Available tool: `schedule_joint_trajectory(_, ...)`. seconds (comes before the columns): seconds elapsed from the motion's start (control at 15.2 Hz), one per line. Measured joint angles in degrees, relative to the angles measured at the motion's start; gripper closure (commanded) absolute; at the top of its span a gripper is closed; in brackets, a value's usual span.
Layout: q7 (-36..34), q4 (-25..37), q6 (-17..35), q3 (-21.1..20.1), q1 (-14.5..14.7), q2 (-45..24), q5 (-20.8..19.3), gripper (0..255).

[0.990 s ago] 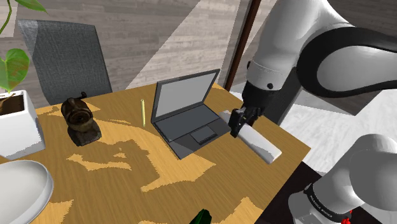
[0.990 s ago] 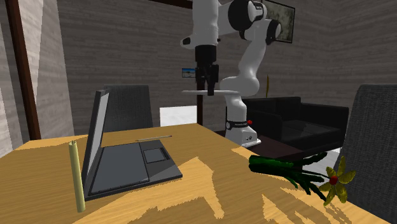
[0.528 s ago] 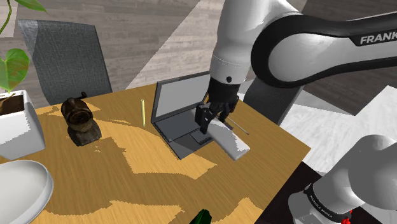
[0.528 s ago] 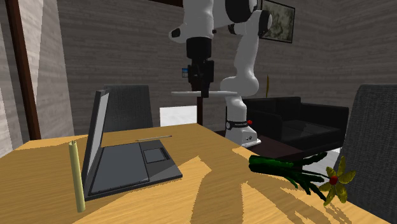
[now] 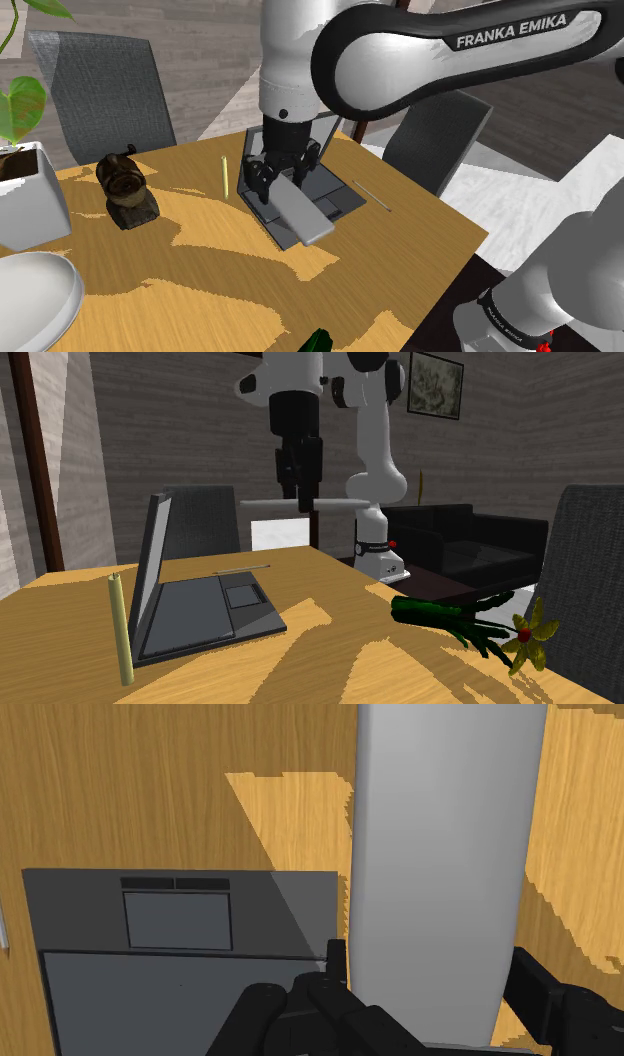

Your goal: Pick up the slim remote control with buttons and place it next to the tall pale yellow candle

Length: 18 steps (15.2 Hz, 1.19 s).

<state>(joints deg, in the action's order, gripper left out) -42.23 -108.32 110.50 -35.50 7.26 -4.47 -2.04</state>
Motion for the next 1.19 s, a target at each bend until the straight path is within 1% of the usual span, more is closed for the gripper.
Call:
schedule_joint_trajectory(0.13,-2.47,6.78,-2.00,-0.24,1.45,-5.89,-3.54,255)
schedule_joint_trajectory(0.33,-5.38,16.55,-5.08,0.12,4.63,-14.02,-8.13,255)
schedule_joint_trajectory(0.53,-7.88,28.76,-9.66,1.01,9.54,-22.69,-12.35,255)
schedule_joint_trajectory(0.59,-8.20,34.91,-11.98,1.68,11.82,-26.73,-14.03,255)
schedule_joint_trajectory(0.66,-8.26,37.02,-12.50,2.08,12.61,-28.48,-14.70,255)
schedule_joint_trajectory(0.86,-8.55,37.37,-11.47,2.47,13.14,-30.02,-15.37,255)
schedule_joint_trajectory(1.19,-8.90,33.68,-7.68,2.67,12.51,-30.29,-15.67,255)
